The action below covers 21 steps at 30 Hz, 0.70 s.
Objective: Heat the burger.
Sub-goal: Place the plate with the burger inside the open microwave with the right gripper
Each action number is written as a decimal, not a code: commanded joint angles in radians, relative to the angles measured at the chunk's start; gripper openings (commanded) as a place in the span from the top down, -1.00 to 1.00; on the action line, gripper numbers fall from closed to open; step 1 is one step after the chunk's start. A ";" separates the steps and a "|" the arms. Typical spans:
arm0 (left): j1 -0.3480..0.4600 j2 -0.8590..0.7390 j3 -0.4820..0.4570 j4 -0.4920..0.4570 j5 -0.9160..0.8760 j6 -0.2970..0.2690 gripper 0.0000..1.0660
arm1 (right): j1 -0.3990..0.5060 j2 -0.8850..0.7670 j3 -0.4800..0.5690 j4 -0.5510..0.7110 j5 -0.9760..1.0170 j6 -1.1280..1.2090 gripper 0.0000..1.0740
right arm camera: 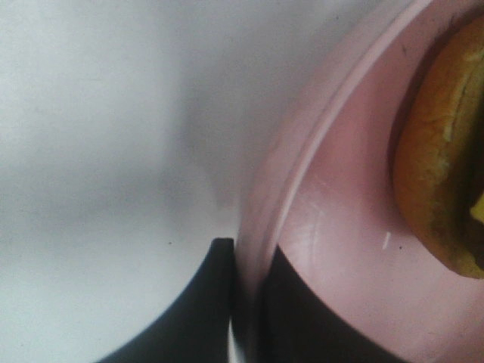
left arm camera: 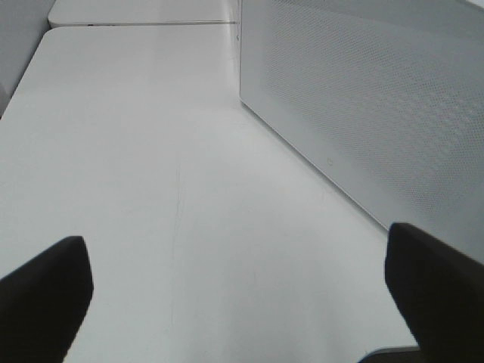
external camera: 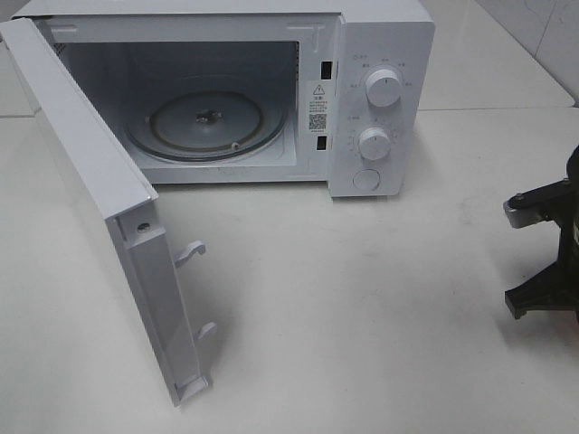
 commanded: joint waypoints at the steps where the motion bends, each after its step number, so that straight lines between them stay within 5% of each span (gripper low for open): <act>1: -0.001 -0.024 -0.002 -0.001 -0.014 -0.004 -0.84 | 0.026 -0.008 0.003 -0.063 0.051 0.027 1.00; 21: -0.001 -0.024 -0.002 -0.001 -0.014 -0.004 -0.84 | 0.163 -0.163 0.039 -0.079 0.154 0.015 1.00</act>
